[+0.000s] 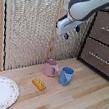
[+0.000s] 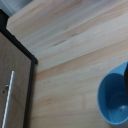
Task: Kindly get your arm to the topmost drawer handle. Get a good grip on it, then softly pull to open it.
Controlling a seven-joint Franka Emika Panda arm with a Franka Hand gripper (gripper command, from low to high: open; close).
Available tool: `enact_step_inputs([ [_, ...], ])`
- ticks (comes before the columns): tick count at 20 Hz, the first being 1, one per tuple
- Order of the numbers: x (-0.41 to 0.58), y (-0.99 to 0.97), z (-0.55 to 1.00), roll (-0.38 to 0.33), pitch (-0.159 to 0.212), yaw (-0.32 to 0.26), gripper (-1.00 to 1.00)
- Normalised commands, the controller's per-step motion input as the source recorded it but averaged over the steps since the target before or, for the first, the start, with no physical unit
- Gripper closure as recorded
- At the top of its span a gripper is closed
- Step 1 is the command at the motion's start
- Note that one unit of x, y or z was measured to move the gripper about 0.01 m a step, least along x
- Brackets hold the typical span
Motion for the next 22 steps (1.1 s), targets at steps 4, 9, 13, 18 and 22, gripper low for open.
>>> enact_step_inputs([
  [4, 0.138, -0.21, 0.0, -0.367, -0.001, 0.058, -1.0],
  [9, 0.125, -0.21, 0.0, -0.371, 0.0, 0.053, -1.0],
  [13, 0.076, -0.2, 0.0, -0.36, -0.001, 0.07, -1.0],
  [18, 0.003, -0.2, 0.0, -0.353, 0.0, 0.093, -1.0],
  [22, 0.009, -0.2, 0.0, -0.356, 0.0, 0.086, -1.0],
])
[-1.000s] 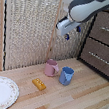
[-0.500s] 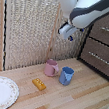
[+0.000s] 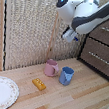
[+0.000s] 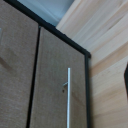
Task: Kindly get your arm to the topmost drawer handle. Get a good grip on it, then softly pull to open it.
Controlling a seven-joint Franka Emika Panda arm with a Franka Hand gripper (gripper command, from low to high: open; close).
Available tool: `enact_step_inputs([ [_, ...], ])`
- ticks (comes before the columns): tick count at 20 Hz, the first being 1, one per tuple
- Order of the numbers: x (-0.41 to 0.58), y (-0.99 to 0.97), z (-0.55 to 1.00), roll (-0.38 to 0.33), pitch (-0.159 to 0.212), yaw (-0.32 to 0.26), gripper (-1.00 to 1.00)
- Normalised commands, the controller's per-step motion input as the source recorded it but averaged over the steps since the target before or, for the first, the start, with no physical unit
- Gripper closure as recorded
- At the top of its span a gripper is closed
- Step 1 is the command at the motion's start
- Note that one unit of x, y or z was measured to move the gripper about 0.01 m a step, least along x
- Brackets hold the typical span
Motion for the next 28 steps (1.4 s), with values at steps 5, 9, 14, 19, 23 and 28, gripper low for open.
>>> enact_step_inputs([
  [5, -0.064, -0.41, 0.03, -0.323, 0.0, 0.049, -1.0],
  [9, -0.227, -0.67, 0.05, -0.224, -0.006, -0.005, -1.0],
  [14, -0.125, -0.66, 0.08, -0.196, -0.01, -0.03, -1.0],
  [19, -0.057, -0.66, 0.14, -0.194, -0.036, -0.003, -1.0],
  [23, -0.024, -0.58, 0.13, -0.251, -0.033, 0.041, -1.0],
  [28, -0.085, -0.41, 0.02, -0.236, -0.002, 0.146, -1.0],
])
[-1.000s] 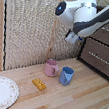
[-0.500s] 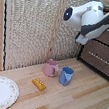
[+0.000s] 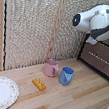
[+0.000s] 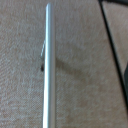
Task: Kindly get your arm to the topmost drawer handle. Get a good grip on it, then softly pull to open it.
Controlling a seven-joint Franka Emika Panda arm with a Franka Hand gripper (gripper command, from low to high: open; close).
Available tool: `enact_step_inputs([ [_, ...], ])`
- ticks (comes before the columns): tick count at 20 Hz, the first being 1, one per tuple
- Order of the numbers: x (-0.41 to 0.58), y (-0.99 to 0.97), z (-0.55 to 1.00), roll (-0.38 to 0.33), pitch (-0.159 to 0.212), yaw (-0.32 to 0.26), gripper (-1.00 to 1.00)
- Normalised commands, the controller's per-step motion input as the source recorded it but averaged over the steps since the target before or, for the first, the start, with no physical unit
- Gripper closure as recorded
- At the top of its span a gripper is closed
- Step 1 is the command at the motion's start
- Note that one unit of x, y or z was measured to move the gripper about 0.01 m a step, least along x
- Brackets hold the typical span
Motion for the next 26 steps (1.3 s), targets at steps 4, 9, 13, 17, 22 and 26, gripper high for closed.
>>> enact_step_inputs([
  [4, -0.181, -0.46, 0.0, -0.149, 0.0, 0.168, -1.0],
  [9, -0.185, -0.53, 0.0, -0.021, 0.0, 0.197, -1.0],
  [13, -0.105, -0.38, 0.0, 0.031, 0.0, 0.175, 1.0],
  [17, -0.052, -0.18, 0.0, 0.003, 0.0, 0.03, 1.0],
  [22, -0.081, -0.09, 0.0, 0.004, 0.0, 0.022, 1.0],
  [26, 0.0, 0.0, 0.0, 0.078, 0.002, -0.046, 1.0],
])
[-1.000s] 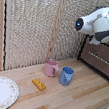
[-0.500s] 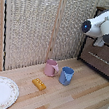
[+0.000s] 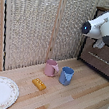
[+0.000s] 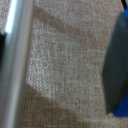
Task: Kindly get your arm to the topmost drawer handle. Get a good grip on it, then softly pull to open it.
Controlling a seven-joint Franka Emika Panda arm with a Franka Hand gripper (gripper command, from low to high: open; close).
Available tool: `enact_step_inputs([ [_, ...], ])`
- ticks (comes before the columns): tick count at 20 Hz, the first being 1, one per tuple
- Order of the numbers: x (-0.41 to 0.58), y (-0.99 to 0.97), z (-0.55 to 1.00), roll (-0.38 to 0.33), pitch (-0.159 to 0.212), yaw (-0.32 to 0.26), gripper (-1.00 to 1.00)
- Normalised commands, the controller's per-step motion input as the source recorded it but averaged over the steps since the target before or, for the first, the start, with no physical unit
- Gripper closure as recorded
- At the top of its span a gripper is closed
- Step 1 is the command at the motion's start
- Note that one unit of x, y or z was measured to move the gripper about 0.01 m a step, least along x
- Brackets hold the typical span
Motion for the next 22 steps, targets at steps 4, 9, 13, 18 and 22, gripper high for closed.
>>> enact_step_inputs([
  [4, 0.031, 0.19, -0.04, 0.062, 0.005, -0.068, 1.0],
  [9, 0.069, 0.66, -0.14, 0.081, 0.0, 0.0, 1.0],
  [13, 0.376, 0.84, -0.21, 0.098, 0.013, -0.023, 1.0],
  [18, 0.397, 0.75, -0.25, 0.069, 0.042, -0.098, 1.0],
  [22, 0.396, 0.76, -0.22, 0.053, 0.047, -0.092, 1.0],
])
